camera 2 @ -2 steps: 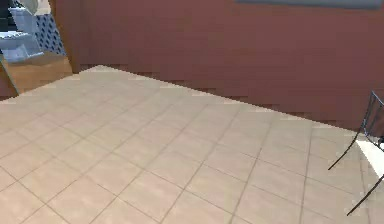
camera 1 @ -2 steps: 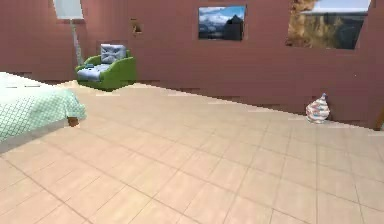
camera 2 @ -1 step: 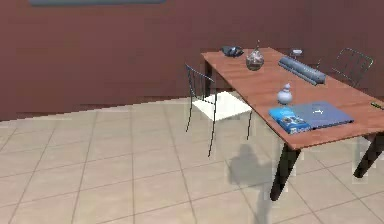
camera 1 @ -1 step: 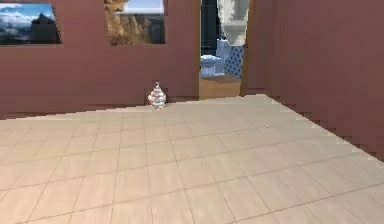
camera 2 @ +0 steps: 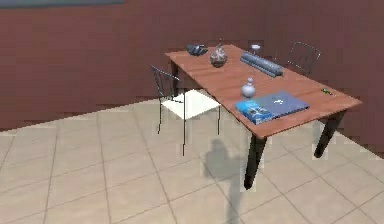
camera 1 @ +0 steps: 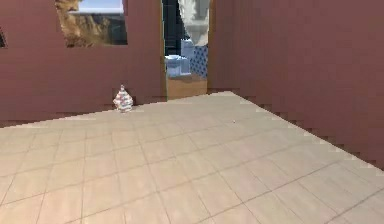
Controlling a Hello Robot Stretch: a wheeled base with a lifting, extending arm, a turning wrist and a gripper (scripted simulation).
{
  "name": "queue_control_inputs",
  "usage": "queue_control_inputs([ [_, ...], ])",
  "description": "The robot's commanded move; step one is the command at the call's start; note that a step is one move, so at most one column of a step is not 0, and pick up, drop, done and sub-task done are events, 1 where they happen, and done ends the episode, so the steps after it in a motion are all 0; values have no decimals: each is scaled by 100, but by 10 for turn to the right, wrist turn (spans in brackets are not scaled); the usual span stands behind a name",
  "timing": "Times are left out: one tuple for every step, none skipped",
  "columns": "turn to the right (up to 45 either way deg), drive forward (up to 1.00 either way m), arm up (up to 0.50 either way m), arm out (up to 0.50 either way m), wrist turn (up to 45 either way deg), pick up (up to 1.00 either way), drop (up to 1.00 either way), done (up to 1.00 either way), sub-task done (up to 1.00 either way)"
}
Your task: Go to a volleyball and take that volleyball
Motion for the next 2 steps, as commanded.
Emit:
queue_control_inputs([
  [0,100,0,0,0,0,0,0,0],
  [0,100,0,0,0,0,0,0,0],
])
